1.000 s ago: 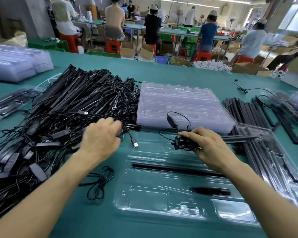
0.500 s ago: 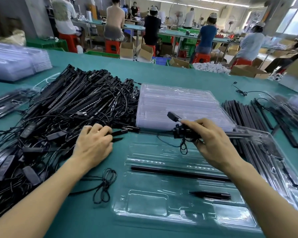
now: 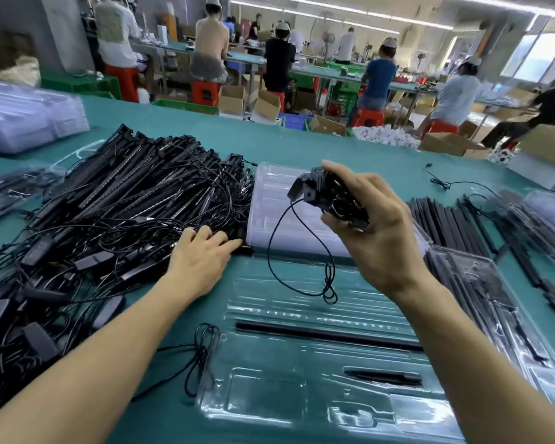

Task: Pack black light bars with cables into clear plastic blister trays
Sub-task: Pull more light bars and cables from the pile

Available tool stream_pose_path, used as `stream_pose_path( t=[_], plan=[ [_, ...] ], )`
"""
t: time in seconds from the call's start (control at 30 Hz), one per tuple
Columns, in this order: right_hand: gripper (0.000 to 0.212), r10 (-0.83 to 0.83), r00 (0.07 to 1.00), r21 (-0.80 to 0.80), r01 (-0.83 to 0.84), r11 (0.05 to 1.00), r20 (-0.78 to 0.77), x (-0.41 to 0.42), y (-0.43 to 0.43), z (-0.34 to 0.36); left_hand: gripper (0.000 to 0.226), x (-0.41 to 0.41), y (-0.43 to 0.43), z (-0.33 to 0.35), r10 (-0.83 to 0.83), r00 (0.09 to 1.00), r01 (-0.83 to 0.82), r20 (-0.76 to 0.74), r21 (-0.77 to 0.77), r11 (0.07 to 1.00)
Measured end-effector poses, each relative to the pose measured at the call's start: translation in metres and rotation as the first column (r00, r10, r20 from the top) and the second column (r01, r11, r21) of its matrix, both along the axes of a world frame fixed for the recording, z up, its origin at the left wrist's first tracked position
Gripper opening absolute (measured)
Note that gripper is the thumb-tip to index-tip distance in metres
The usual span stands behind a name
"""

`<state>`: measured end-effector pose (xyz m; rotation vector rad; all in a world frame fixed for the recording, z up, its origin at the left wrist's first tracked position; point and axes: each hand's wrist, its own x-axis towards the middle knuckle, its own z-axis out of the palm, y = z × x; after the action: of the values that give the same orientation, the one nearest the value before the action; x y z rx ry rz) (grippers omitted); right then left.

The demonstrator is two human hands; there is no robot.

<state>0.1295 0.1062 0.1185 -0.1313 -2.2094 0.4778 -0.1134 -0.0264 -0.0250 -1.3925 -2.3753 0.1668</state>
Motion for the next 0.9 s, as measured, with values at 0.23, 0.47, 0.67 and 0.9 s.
stream_pose_path(
  t=[0.23,0.47,0.67,0.9],
  plan=[
    [0.067,0.197,0.947,-0.182,-0.247,0.952,-0.253,-0.005,-0.01,0.021,0.013,-0.013,-0.001,0.002,0.221,0.975,-0.216,-0.031,0.121,0.969],
    [0.062,0.085,0.789,-0.495,-0.461,0.737,-0.609,-0.005,0.009,0.028,0.008,0.019,0.008,0.038,-0.238,0.863,-0.237,0.446,0.772,0.589],
    [0.027,-0.198,0.677,-0.704,-0.664,0.252,-0.709,0.0,0.02,0.003,0.055,0.069,0.01,0.077,-0.559,0.597,-0.101,0.575,0.745,0.659],
    [0.046,-0.086,0.792,-0.785,-0.611,-0.104,-0.604,-0.012,-0.006,-0.052,0.046,0.093,0.011,0.078,-0.54,0.399,0.125,0.741,0.539,0.833]
  ],
)
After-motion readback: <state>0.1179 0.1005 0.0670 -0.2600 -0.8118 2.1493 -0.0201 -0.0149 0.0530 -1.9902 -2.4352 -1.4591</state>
